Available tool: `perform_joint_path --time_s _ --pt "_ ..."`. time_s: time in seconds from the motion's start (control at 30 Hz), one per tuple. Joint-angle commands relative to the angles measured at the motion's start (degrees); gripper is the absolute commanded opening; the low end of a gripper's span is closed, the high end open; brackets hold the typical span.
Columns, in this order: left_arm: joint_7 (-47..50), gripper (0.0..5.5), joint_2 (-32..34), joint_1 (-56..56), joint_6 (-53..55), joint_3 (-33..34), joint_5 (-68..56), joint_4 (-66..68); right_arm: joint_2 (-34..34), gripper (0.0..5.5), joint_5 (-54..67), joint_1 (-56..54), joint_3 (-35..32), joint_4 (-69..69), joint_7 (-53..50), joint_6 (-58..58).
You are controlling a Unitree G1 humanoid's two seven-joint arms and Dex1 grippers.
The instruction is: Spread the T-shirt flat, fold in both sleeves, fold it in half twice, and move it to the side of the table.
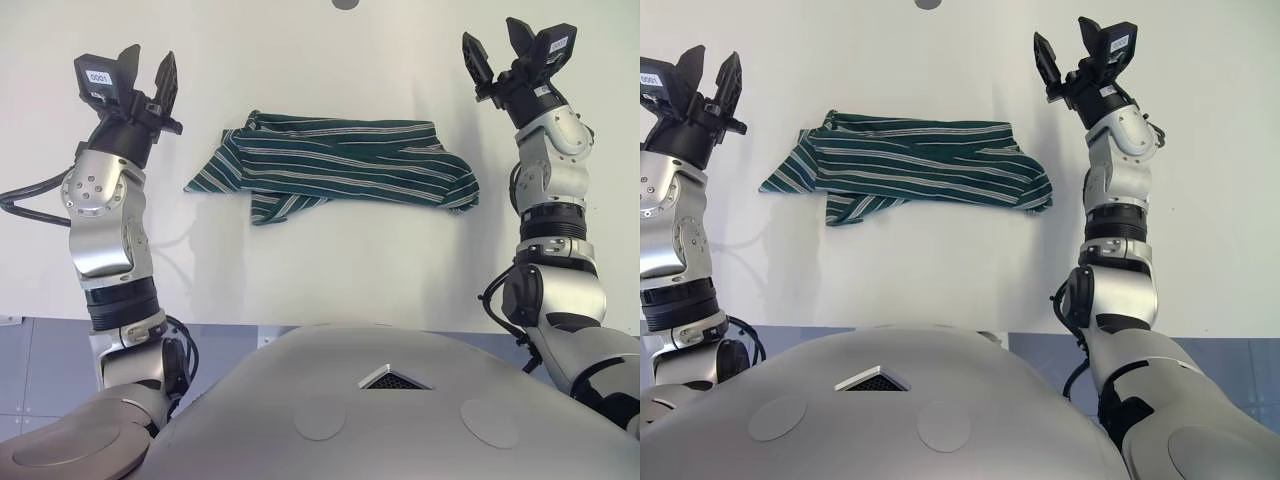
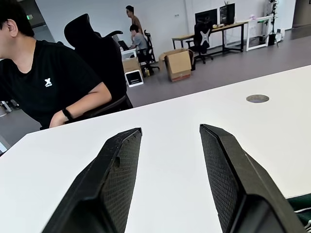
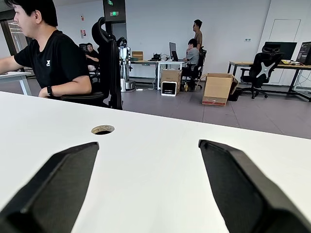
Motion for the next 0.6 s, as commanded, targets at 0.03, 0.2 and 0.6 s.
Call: perform_joint_path --time_s 0.03,0.2,0.6 --pt "-0.33 2.18 0.52 0.54 0.51 -0.48 0.04 -0.74 -0.97 3.83 0.08 -0.25 -0.31 0.39 0.03 -0.13" --pt "-0.89 2.18 0.88 1.00 0.72 -0.37 -0.32 -0.82 -1.45 3.83 0.28 -0.31 -0.45 0.51 0.76 0.32" --pt "-14.85 2.18 8.89 8.92 8.61 -3.13 -5.51 -4.46 -24.09 3.65 12.50 16.61 5.28 -22.97 34.29 37.18"
